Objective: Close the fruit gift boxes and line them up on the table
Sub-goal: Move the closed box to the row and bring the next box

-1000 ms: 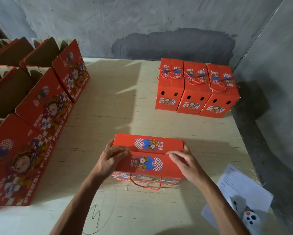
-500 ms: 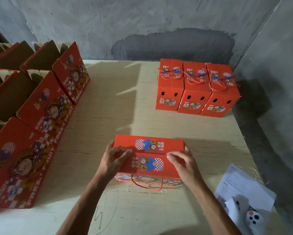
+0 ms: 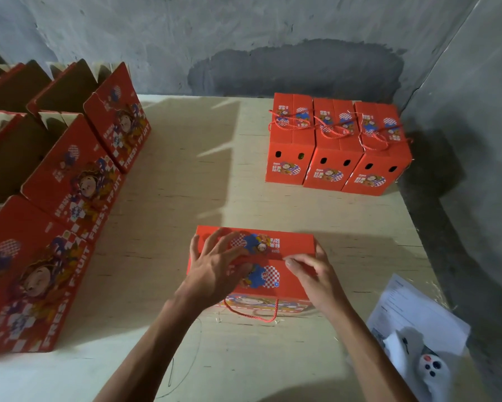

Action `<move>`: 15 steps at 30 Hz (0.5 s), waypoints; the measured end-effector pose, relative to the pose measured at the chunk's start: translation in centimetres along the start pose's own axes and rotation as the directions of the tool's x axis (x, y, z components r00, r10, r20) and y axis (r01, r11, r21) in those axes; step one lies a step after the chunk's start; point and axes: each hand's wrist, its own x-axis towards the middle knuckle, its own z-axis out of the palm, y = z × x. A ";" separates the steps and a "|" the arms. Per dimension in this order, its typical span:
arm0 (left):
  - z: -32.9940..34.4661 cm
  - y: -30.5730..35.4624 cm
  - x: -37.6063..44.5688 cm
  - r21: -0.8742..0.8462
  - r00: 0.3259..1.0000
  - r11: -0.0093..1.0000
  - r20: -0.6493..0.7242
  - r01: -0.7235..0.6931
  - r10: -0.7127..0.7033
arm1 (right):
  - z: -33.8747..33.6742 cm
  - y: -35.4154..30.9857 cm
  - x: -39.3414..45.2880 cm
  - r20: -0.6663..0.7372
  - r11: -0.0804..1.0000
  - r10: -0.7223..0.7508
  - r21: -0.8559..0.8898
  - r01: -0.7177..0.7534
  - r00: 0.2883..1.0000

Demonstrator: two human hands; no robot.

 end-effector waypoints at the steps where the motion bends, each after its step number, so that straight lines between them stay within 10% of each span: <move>1: 0.2 0.2 0.0 -0.010 1.000 1.000 -0.008 -0.005 0.005 | 0.0 0.0 0.0 -0.001 1.000 0.002 -0.004 -0.002 1.000; 9: 1.4 0.6 -0.8 -0.073 0.993 0.996 -0.106 0.046 -0.054 | 0.4 0.2 -0.5 -0.039 1.000 -0.012 -0.010 0.011 0.999; 15: 1.9 -1.6 -2.7 -0.426 0.857 0.839 -0.228 0.339 -0.462 | 1.5 0.4 -1.5 -0.153 0.996 0.077 0.049 -0.071 0.985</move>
